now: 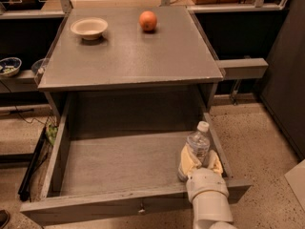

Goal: Place blue plastic bottle into top drawer

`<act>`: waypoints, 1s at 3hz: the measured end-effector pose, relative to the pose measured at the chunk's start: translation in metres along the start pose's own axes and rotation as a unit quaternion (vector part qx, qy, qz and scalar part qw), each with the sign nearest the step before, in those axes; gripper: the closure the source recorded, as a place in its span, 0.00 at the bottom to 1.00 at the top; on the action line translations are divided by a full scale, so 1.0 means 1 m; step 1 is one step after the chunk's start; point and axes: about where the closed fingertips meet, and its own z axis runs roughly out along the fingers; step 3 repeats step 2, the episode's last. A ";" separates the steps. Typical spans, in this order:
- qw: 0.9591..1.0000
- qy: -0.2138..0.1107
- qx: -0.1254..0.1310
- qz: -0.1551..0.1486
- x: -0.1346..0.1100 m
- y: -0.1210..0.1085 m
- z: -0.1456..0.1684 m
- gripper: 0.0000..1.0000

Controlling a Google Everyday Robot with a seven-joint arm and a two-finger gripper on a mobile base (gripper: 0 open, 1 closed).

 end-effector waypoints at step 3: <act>1.000 0.000 0.000 0.000 0.000 0.000 0.000 0.00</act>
Offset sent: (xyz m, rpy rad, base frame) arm 0.0000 0.0000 0.0000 0.0000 0.0000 0.0000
